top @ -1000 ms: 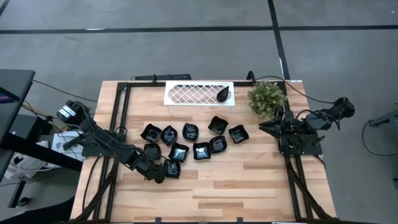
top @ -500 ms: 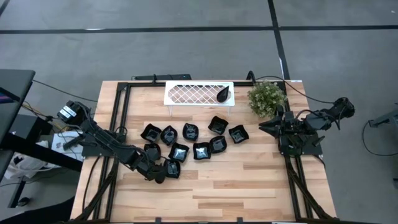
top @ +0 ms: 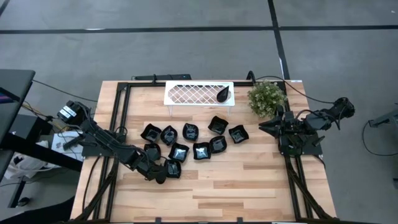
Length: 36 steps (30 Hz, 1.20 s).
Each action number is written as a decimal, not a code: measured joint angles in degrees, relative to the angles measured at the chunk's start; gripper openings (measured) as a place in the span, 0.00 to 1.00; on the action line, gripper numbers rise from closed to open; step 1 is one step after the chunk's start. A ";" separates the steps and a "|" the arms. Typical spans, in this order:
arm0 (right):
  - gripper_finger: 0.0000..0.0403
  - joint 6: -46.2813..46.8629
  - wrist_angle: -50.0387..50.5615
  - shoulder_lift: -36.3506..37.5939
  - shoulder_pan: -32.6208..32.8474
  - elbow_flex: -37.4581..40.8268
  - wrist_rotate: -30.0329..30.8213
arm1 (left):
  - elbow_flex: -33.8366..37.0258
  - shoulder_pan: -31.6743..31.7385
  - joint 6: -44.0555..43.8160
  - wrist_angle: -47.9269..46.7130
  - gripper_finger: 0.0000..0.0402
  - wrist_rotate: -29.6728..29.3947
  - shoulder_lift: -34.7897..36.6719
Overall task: Pick & Place Mini shaped plates
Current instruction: Stack the drop-shaped plate on top of the drop-shaped plate on the shelf
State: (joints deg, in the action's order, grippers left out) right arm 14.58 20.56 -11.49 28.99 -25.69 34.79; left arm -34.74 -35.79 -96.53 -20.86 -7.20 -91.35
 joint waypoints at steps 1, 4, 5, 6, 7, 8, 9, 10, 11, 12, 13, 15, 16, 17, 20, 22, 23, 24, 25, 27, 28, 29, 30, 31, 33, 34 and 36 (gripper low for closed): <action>0.15 -0.01 0.00 0.00 0.00 0.00 0.00 | 0.00 0.00 0.00 -0.08 0.02 0.36 0.00; 0.15 0.01 0.00 0.00 -0.02 0.00 0.00 | 0.00 -0.09 0.23 -0.14 0.02 2.15 0.00; 0.15 0.01 0.00 -0.02 -0.02 0.00 0.00 | 0.00 -0.20 0.26 -0.15 0.02 2.77 0.00; 0.15 0.01 0.00 0.00 0.00 0.00 0.00 | 0.00 -0.34 0.26 -0.17 0.02 3.37 0.11; 0.15 0.01 0.00 0.00 -0.02 0.00 0.02 | 0.00 -0.58 0.26 -0.29 0.02 3.99 0.32; 0.15 0.01 0.00 0.00 -0.02 0.00 0.00 | 0.04 -0.77 0.28 -0.34 0.02 4.54 0.69; 0.15 0.01 0.00 0.00 -0.02 0.00 0.00 | 0.10 -1.06 0.27 -0.61 0.02 4.75 1.29; 0.15 0.01 0.00 0.00 -0.02 0.00 0.00 | 0.11 -1.40 0.27 -0.89 0.02 4.74 2.10; 0.15 0.01 0.00 -0.02 -0.02 0.00 0.02 | 0.11 -1.71 0.29 -0.89 0.02 4.73 3.06; 0.15 0.01 0.00 -0.01 -0.02 0.00 0.01 | 0.11 -1.96 0.34 -0.82 0.02 4.67 4.22; 0.15 0.01 0.00 -0.01 -0.01 0.00 0.01 | 0.11 -2.19 0.45 -0.81 0.02 4.60 5.36; 0.15 0.01 -0.02 -0.02 0.00 0.00 0.00 | 0.11 -2.47 0.48 -0.87 0.02 4.19 7.80; 0.15 0.01 -0.02 0.00 0.00 0.00 0.00 | 0.11 -2.47 0.48 -0.81 0.02 3.97 9.05; 0.15 0.03 -0.04 -0.02 -0.01 0.00 0.02 | 0.11 -2.47 0.50 -0.85 0.01 3.43 10.25; 0.15 0.03 -0.23 -0.02 -0.02 0.00 0.00 | 0.11 -2.45 0.50 -0.76 0.01 1.38 13.76; 0.15 0.04 -0.70 0.00 0.00 0.00 0.00 | 0.08 -2.45 0.50 -0.76 0.01 -0.13 16.13; 0.15 0.46 -1.08 -0.02 -0.02 0.00 0.02 | -0.11 -2.35 0.50 -0.81 0.01 -1.07 17.19; 0.15 1.12 -1.47 -0.02 0.00 0.00 0.02 | -0.36 -2.21 0.53 -0.78 0.01 -2.13 18.16; 0.15 2.00 -1.88 -0.01 0.00 0.00 0.02 | -0.71 -2.00 0.74 -0.79 0.01 -3.33 19.11; 0.15 3.53 -2.72 0.00 0.00 0.00 0.02 | -1.80 -1.15 2.50 -0.75 0.01 -5.62 20.69; 0.15 3.89 -3.13 -0.01 -0.01 0.00 0.03 | -2.38 -0.53 3.65 -0.68 0.01 -6.65 21.25; 0.15 3.96 -3.38 0.00 -0.02 0.00 0.02 | -2.98 0.26 4.88 -0.69 0.01 -7.58 21.75; 0.15 3.96 -3.55 -0.02 0.00 0.00 0.02 | -3.70 1.14 6.33 -0.85 0.01 -8.50 22.06; 0.15 3.98 -3.73 0.00 0.00 0.00 0.02 | -4.50 2.19 8.09 -0.77 0.01 -9.34 22.18; 0.15 3.98 -4.33 -0.02 -0.02 0.00 0.04 | -5.90 4.58 11.95 -0.67 0.01 -9.92 22.36; 0.15 4.15 -4.84 -0.02 -0.02 0.00 0.02 | -6.58 5.85 13.93 -0.71 0.01 -9.95 22.36; 0.15 5.18 -5.97 -0.02 -0.01 0.00 0.03 | -7.88 8.68 18.10 -0.70 0.01 -9.97 22.36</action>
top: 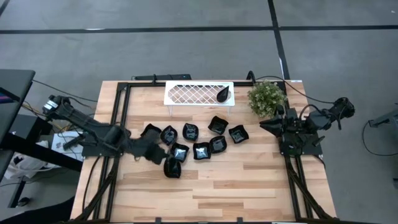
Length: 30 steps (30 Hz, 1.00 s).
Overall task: Pick & Place Mini shaped plates
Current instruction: Stack the drop-shaped plate on top of the drop-shaped plate on the shelf
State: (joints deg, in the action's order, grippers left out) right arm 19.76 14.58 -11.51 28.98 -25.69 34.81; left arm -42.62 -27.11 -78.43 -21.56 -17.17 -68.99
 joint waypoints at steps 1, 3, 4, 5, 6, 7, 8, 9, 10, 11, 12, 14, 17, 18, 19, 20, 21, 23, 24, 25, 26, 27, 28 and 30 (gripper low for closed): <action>0.15 0.25 -0.73 0.00 0.01 0.00 -0.03 | -0.64 1.37 2.01 -0.03 0.01 -0.01 0.00; 0.15 0.27 -1.53 0.00 0.00 0.00 -0.07 | -1.81 4.03 5.63 0.06 0.01 -0.04 0.00; 0.15 0.29 -1.92 0.00 0.01 0.00 -0.08 | -2.36 5.29 7.38 0.02 0.01 -0.04 0.00; 0.15 0.31 -2.21 0.00 0.01 0.00 -0.09 | -2.95 6.52 8.98 -0.09 0.01 -0.25 -0.01; 0.15 0.30 -2.74 0.00 0.01 0.00 -0.09 | -3.59 7.64 10.45 -0.05 0.01 -0.61 -0.02; 0.15 0.31 -3.57 -0.05 0.00 0.00 -0.09 | -4.26 8.69 11.77 -0.03 0.01 -1.16 -0.02; 0.15 0.33 -4.39 -0.07 0.00 0.00 -0.11 | -4.95 9.64 13.05 -0.04 0.01 -1.90 -0.02; 0.15 0.45 -5.03 -0.07 0.00 0.00 -0.13 | -5.66 10.45 14.35 0.00 0.01 -2.77 -0.02; 0.15 0.44 -5.65 -0.07 0.01 0.00 -0.12 | -6.42 11.13 15.75 0.04 0.01 -3.73 -0.02; 0.15 0.43 -6.19 -0.07 -0.01 0.00 -0.08 | -7.19 11.74 17.16 0.09 0.01 -4.64 -0.03; 0.15 0.42 -6.81 -0.07 -0.02 0.00 -0.07 | -8.05 12.26 18.54 0.14 0.01 -5.61 -0.23; 0.15 0.40 -7.76 -0.09 -0.29 0.00 -0.07 | -9.96 13.18 21.43 0.19 0.01 -7.27 -0.85; 0.15 0.25 -7.76 -0.11 -1.03 0.00 0.23 | -13.57 14.59 25.80 0.65 0.01 -9.12 -3.25; 0.15 0.26 -7.76 -0.11 -1.34 0.00 0.46 | -14.77 15.10 27.46 0.78 0.01 -9.50 -4.40; 0.15 0.26 -7.78 -0.13 -1.63 0.00 0.81 | -16.13 15.51 29.05 0.90 0.01 -9.65 -5.79; 0.15 0.23 -7.79 -0.22 -1.93 0.00 1.17 | -17.68 15.91 30.54 1.06 0.01 -9.69 -7.35; 0.15 0.25 -7.80 -0.42 -2.26 0.00 1.40 | -19.22 16.28 32.08 1.33 0.01 -9.66 -8.87; 0.15 0.26 -7.72 -0.77 -3.01 0.00 1.42 | -22.19 16.89 35.06 1.39 0.01 -9.68 -11.98; 0.15 0.27 -7.86 -1.07 -3.38 0.00 1.42 | -23.67 17.10 36.53 1.53 0.01 -9.64 -13.51; 0.15 0.29 -8.03 -1.51 -3.67 0.00 1.39 | -24.87 17.29 37.81 1.50 0.01 -9.63 -14.89; 0.15 0.29 -8.37 -2.18 -3.92 0.00 1.39 | -26.15 17.55 38.98 1.41 0.01 -9.63 -16.30; 0.15 0.71 -9.10 -2.96 -4.10 0.00 1.32 | -27.48 17.71 40.03 1.53 0.01 -9.61 -17.65; 0.15 1.50 -10.14 -3.83 -4.23 0.02 1.20 | -28.51 17.91 40.94 1.61 0.01 -9.62 -18.70; 0.15 2.73 -12.88 -5.99 -4.41 -0.01 0.95 | -30.39 18.27 42.52 1.57 0.01 -9.62 -20.63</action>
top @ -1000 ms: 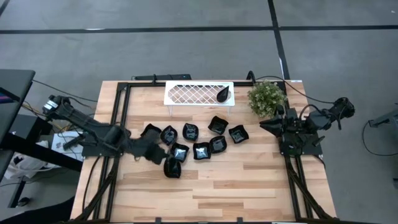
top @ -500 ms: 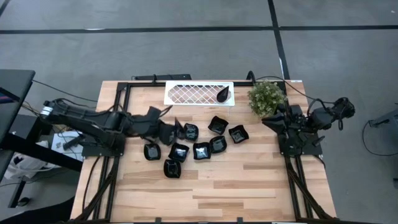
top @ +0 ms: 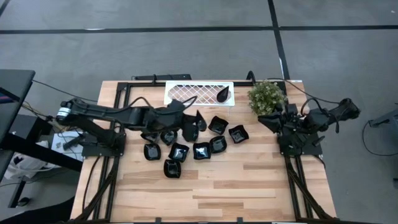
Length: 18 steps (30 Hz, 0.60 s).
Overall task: Pick & Place Mini shaped plates
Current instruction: Stack the drop-shaped plate on top of the drop-shaped plate on the shelf
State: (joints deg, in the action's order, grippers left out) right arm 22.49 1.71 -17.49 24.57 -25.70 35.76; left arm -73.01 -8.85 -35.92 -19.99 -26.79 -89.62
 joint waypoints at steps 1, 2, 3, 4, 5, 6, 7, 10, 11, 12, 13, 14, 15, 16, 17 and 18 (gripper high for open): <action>0.15 -0.05 -1.23 -1.21 0.00 -0.01 -0.37 | -0.77 0.17 0.64 0.08 0.01 -0.02 -0.83; 0.15 -0.22 -2.36 -2.50 0.00 -0.01 -1.22 | -1.38 0.39 1.29 0.13 0.01 0.00 -1.55; 0.15 -0.40 -3.47 -3.84 0.00 -0.01 -1.61 | -1.89 0.54 1.97 0.20 0.01 -0.02 -2.20; 0.15 -0.48 -4.49 -5.25 0.00 -0.01 -1.70 | -2.39 0.72 2.69 0.46 0.01 -0.05 -2.76; 0.15 -0.51 -5.39 -6.68 0.00 -0.01 -1.64 | -2.78 0.84 3.38 0.70 0.01 -0.27 -3.18; 0.15 -0.53 -5.94 -8.08 0.00 -0.01 -1.35 | -2.95 0.92 4.20 0.78 0.01 -0.79 -3.46; 0.15 -0.66 -6.30 -9.36 0.00 -0.01 -1.10 | -3.11 0.99 4.90 0.76 0.01 -1.75 -3.76; 0.15 -3.29 -9.42 -13.00 0.00 0.01 0.24 | -3.17 0.97 7.46 0.78 0.01 -5.14 -3.99; 0.15 -4.29 -10.89 -14.36 -0.02 0.01 0.70 | -3.17 0.95 8.57 1.00 0.01 -6.31 -3.99; 0.15 -5.40 -12.50 -15.79 -0.12 0.01 1.42 | -3.17 0.92 9.80 1.07 0.01 -7.61 -3.95; 0.15 -6.47 -14.46 -17.34 -0.42 0.01 1.84 | -3.17 0.92 11.06 1.06 0.01 -8.80 -3.89; 0.15 -7.60 -16.56 -18.88 -0.81 -0.01 2.00 | -3.17 0.92 12.12 1.01 0.01 -9.92 -3.82; 0.15 -8.63 -18.46 -20.23 -1.22 -0.01 2.00 | -3.17 0.92 13.24 1.10 0.01 -10.99 -3.77; 0.15 -9.58 -20.52 -21.82 -1.76 -0.09 2.00 | -3.17 0.92 14.35 1.21 0.01 -11.97 -3.72; 0.15 -10.36 -21.39 -23.40 -2.36 -0.51 1.97 | -3.17 0.92 15.11 1.27 0.01 -12.77 -3.70; 0.15 -10.88 -21.48 -24.98 -2.97 -1.23 2.05 | -3.17 0.92 16.01 1.27 0.01 -13.53 -3.70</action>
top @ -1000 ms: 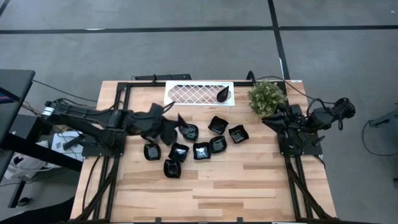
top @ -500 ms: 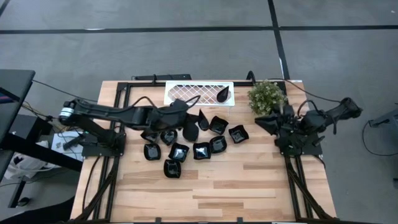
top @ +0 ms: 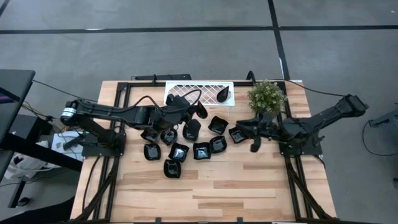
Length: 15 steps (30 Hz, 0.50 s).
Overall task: Pick & Place Mini shaped plates
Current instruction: Stack the drop-shaped plate on top of the drop-shaped plate on the shelf
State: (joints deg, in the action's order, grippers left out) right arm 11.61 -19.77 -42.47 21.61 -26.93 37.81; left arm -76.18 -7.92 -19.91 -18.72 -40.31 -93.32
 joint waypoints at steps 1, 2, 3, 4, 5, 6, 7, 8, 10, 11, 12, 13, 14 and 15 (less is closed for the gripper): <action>0.15 -0.17 -0.13 -1.88 -0.70 -1.26 -0.02 | 0.00 0.00 0.52 0.02 0.01 -0.52 0.00; 0.15 -0.52 -0.22 -3.52 -1.46 -2.43 -0.03 | 0.00 0.00 0.86 0.15 0.01 -1.04 0.00; 0.15 -1.12 -0.16 -5.17 -2.16 -3.47 -0.01 | 0.00 0.00 1.04 0.37 0.01 -1.45 0.00; 0.15 -1.89 -0.01 -6.95 -2.90 -4.68 -0.01 | 0.00 0.00 1.08 0.44 0.01 -1.66 0.00; 0.15 -2.93 0.11 -8.75 -3.64 -5.96 -0.03 | 0.00 0.00 1.10 0.43 0.01 -1.66 0.00; 0.15 -4.30 0.24 -10.52 -4.39 -7.32 -0.03 | 0.00 0.00 1.10 0.39 0.01 -1.66 0.00; 0.15 -5.69 0.55 -12.24 -5.13 -8.76 -0.03 | 0.00 0.00 1.17 0.42 0.01 -1.66 0.00; 0.15 -6.87 1.16 -13.82 -5.76 -10.44 -0.03 | 0.07 0.00 1.27 0.52 0.01 -1.68 0.00; 0.15 -8.66 3.41 -16.84 -7.03 -13.72 -0.03 | 0.62 0.00 1.27 0.68 0.01 -1.68 0.04; 0.15 -9.23 4.97 -18.35 -7.59 -15.54 -0.03 | 1.10 0.00 1.28 0.74 0.01 -1.68 0.04; 0.15 -9.76 6.68 -19.62 -8.12 -17.22 -0.04 | 1.54 0.00 1.28 0.70 0.01 -1.68 0.04; 0.15 -10.20 8.55 -20.79 -8.64 -18.81 -0.03 | 1.98 -0.01 1.27 0.70 0.01 -1.68 0.04; 0.15 -10.31 10.40 -21.92 -9.12 -20.48 -0.03 | 2.34 -0.08 1.27 0.69 0.01 -1.69 0.04; 0.15 -10.29 12.01 -22.81 -9.60 -21.97 -0.03 | 2.72 -0.28 1.29 0.85 0.01 -1.71 0.04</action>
State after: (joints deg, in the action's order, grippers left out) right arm 1.32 -7.75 -65.28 12.01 -48.90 37.78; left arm -73.47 -8.21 -18.62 -17.87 -42.03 -93.27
